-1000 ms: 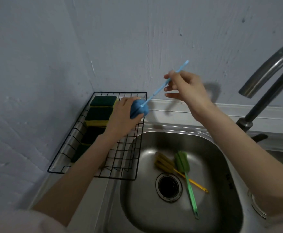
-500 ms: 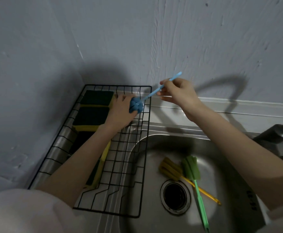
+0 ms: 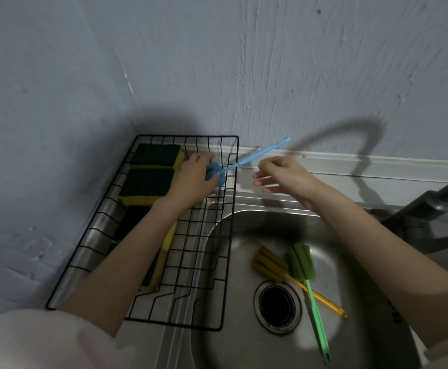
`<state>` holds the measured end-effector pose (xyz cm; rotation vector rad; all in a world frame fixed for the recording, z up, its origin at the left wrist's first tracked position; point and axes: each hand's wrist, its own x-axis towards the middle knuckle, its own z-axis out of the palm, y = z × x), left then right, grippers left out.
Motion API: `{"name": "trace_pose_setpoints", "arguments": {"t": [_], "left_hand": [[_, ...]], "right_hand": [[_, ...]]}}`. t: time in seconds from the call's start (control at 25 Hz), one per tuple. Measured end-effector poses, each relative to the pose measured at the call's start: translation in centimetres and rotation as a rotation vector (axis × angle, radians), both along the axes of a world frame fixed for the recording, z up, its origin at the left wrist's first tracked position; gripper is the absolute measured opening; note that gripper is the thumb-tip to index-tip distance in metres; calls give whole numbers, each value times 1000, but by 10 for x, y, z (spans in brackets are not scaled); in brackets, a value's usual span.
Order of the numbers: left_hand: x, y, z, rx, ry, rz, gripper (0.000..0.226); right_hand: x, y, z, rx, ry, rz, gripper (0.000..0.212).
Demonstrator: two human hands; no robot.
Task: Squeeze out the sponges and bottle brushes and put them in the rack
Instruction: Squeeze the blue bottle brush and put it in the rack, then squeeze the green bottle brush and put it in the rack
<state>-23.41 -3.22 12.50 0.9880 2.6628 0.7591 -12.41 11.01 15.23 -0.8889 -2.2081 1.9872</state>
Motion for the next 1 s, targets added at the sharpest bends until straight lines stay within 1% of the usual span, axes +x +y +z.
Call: {"name": "trace_pose_setpoints", "arguments": {"t": [0.08, 0.28, 0.36, 0.44, 0.52, 0.6, 0.68, 0.8, 0.88, 1.0], "left_hand": [[14, -1, 18, 22, 34, -40, 46], [59, 10, 51, 57, 113, -150, 31], [82, 19, 53, 74, 94, -184, 29], [104, 29, 47, 76, 57, -224, 28], [128, 39, 34, 42, 12, -298, 28], [148, 47, 15, 32, -82, -369, 27], [163, 55, -9, -5, -166, -373, 28], [182, 62, -56, -147, -265, -369, 26], [196, 60, -88, -233, -382, -372, 24], [217, 55, -131, -350, -517, -372, 22]], "right_hand": [[17, -4, 9, 50, -7, 48, 12], [54, -2, 22, 274, -12, 95, 11], [75, 5, 17, 361, -43, 106, 12], [96, 14, 7, 437, -101, 108, 19], [115, 23, -7, 461, -164, 109, 22], [131, 29, -30, 472, -252, 122, 26], [145, 33, -61, 493, -352, 120, 28], [165, 33, -104, 435, -468, 159, 30], [176, 28, -130, 406, -559, 200, 32], [185, 24, -171, 381, -674, 196, 33]]}}
